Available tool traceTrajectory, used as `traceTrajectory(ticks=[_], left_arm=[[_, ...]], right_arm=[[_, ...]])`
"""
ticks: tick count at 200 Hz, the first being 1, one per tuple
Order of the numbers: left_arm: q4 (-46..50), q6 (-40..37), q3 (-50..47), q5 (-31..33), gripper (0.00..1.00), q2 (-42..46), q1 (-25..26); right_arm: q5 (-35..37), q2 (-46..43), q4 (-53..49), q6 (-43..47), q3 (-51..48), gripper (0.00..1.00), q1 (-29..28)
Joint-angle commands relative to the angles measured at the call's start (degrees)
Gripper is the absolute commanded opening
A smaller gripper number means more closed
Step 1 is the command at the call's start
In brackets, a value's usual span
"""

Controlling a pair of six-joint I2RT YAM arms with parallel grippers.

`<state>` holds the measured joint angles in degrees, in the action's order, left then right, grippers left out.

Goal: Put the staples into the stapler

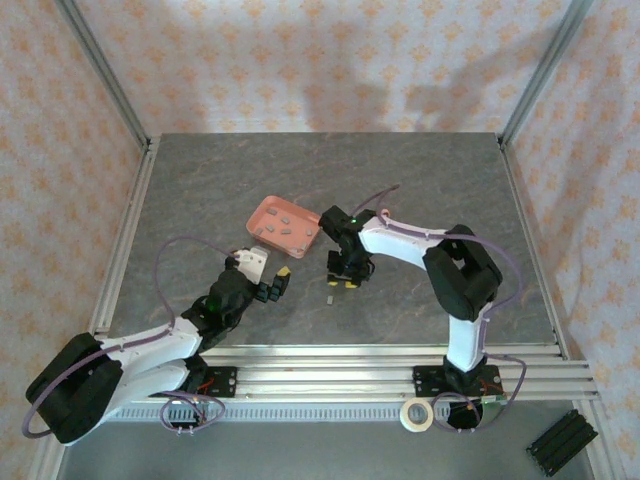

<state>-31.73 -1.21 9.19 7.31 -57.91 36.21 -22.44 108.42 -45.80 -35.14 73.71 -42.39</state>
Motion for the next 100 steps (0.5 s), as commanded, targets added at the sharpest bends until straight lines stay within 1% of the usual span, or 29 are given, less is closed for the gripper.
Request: traceTrajectory(ticks=[1,68,100], left_arm=[[-2.62,-0.56,-0.57,-0.18,0.99,0.25,-0.43],[-1.56,0.02,-0.84,1.33,0.99,2.0,-0.43],[-1.38,-0.06,-0.84,1.31,0.99,2.45,-0.43]], right_arm=[[0.87,0.9,-4.08,-0.1,2.3,0.35,-1.52],[2.13,1.67,-8.06,-0.07,4.4,0.35,-4.73],[0.77,3.06,-8.31,0.52,5.43,0.34,-5.5]])
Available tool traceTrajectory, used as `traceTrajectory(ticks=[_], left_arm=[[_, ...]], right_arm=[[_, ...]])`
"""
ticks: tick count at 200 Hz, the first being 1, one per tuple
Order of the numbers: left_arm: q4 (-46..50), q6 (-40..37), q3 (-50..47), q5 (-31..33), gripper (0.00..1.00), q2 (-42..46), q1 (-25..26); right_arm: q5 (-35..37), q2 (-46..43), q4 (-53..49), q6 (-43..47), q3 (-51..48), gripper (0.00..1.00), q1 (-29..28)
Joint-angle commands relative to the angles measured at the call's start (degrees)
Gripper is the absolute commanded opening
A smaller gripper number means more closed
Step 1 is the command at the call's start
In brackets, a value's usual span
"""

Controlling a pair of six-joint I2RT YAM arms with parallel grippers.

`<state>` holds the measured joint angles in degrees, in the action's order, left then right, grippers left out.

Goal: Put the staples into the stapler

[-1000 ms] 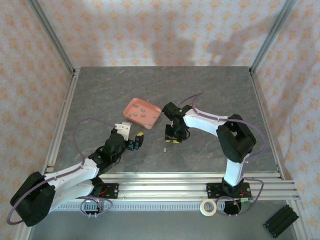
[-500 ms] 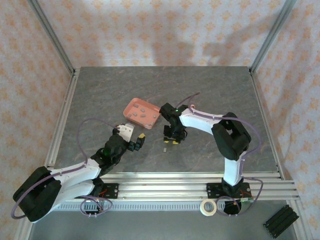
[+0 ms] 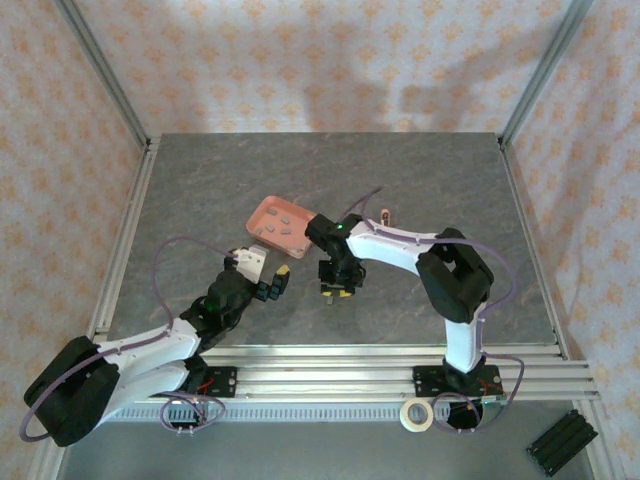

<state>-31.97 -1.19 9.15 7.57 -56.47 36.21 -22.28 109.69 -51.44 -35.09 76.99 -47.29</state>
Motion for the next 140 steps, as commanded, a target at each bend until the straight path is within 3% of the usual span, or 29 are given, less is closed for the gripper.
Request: traceTrajectory(ticks=[1,140], left_arm=[[-1.15,-0.06,-0.8,1.05,0.99,1.01,-0.43],[-2.05,-0.92,-0.27,0.54,0.99,-0.13,-0.43]], right_arm=[[0.64,1.86,-2.69,0.51,2.22,0.34,-0.65],[-0.65,4.56,-3.06,0.46,4.24,0.31,-1.57]])
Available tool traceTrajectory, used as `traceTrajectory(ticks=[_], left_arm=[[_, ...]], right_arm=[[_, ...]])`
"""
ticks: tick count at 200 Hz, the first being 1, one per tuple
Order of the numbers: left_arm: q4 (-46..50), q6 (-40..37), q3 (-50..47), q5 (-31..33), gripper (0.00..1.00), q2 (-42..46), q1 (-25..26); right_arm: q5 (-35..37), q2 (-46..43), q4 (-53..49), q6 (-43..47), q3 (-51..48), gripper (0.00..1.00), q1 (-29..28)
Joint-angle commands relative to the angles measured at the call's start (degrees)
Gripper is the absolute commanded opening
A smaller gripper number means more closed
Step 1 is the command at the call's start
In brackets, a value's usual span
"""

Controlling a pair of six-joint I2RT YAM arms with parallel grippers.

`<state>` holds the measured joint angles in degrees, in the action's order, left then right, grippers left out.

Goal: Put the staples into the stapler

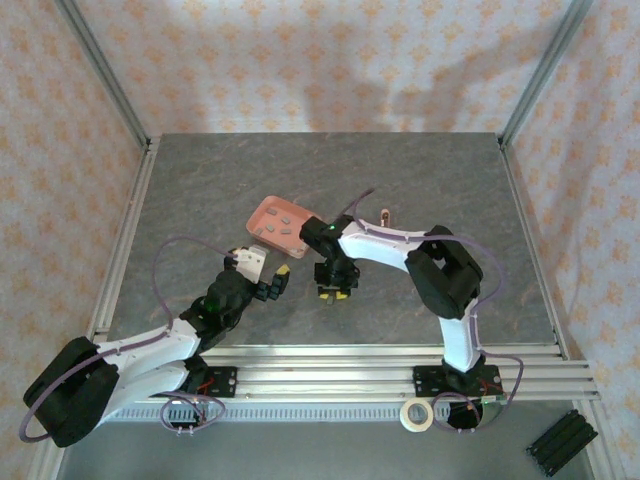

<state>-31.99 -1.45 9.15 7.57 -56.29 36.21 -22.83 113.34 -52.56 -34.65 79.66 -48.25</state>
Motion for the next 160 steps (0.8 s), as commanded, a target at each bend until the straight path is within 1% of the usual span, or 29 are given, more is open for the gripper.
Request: traceTrajectory(ticks=[1,51,127,147,160], left_arm=[[-2.03,-0.7,-0.27,0.53,0.99,-0.31,-0.43],[-1.87,-0.83,-0.34,0.24,0.99,0.04,-0.43],[-0.71,-0.82,-0.84,0.12,0.99,2.79,-0.43],[-0.77,-0.66,-1.15,0.21,0.99,3.36,-0.43],[-0.58,-0.7,-1.08,0.24,0.99,3.54,-0.43]], right_arm=[[-0.15,0.96,-1.99,0.02,1.56,0.31,-0.62],[-0.29,2.26,-2.04,-0.34,2.25,0.27,-0.93],[2.94,4.42,-3.32,-0.25,2.97,0.24,-0.96],[4.47,4.44,-3.93,0.12,3.0,0.18,-0.97],[5.15,4.19,-3.91,0.36,2.98,0.16,-0.96]])
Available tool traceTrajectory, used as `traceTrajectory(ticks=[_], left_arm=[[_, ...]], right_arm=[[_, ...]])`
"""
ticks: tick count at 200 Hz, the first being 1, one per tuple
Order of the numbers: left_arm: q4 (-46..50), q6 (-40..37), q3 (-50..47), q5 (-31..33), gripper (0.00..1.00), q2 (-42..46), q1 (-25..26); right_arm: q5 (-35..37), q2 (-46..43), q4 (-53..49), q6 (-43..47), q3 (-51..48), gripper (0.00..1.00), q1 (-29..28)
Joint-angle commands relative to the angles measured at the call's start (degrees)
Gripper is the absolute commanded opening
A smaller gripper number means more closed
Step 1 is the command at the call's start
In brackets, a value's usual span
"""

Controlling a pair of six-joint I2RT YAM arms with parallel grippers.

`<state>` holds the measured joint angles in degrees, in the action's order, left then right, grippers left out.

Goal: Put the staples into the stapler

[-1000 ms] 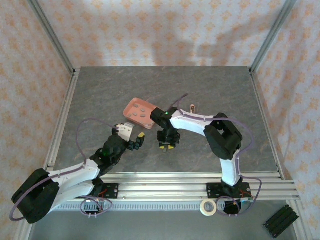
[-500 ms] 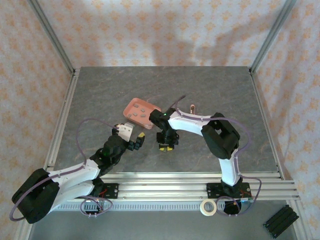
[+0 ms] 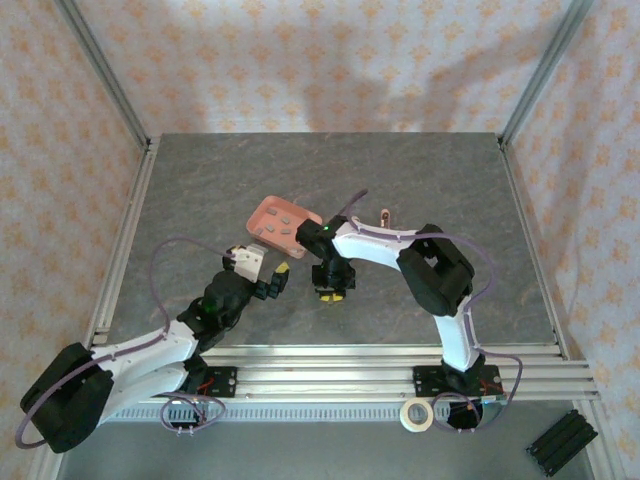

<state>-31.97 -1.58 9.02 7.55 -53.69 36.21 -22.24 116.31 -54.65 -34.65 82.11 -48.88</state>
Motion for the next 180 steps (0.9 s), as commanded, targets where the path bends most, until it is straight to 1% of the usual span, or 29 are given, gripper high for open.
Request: traceTrajectory(ticks=[1,24,45,76,107,125,143,157,180], left_arm=[[-0.62,-0.55,-0.94,0.26,0.99,0.95,-0.43],[0.48,-0.62,-0.3,-0.06,0.99,1.37,-0.43],[4.25,-0.66,1.44,-0.6,0.99,2.46,-0.43],[8.13,0.03,3.77,1.57,0.99,4.35,-0.43],[10.52,2.52,6.11,1.42,0.97,3.97,-0.44],[9.86,5.18,7.1,1.76,0.95,1.14,-0.39],[8.74,7.96,8.59,2.92,0.95,-2.37,0.62],[7.05,8.31,10.03,4.99,0.95,-5.9,2.8],[4.22,6.35,13.66,8.17,0.94,-13.48,6.81]], right_arm=[[4.61,1.25,-1.79,0.41,0.57,0.16,-0.33],[5.35,-0.05,-0.49,0.64,0.42,0.15,-0.34],[6.9,-2.88,2.92,0.58,-0.19,0.15,-0.34],[11.07,-6.82,6.17,2.62,-0.62,0.14,-0.16],[12.71,-10.98,10.77,5.33,-3.58,0.14,1.73],[11.85,-13.3,14.58,7.2,-5.96,0.14,3.99],[11.41,-15.02,16.14,10.36,-7.52,0.14,6.3],[11.3,-16.21,16.69,13.43,-8.47,0.14,8.07],[10.53,-18.09,19.39,17.91,-10.74,0.14,10.78]])
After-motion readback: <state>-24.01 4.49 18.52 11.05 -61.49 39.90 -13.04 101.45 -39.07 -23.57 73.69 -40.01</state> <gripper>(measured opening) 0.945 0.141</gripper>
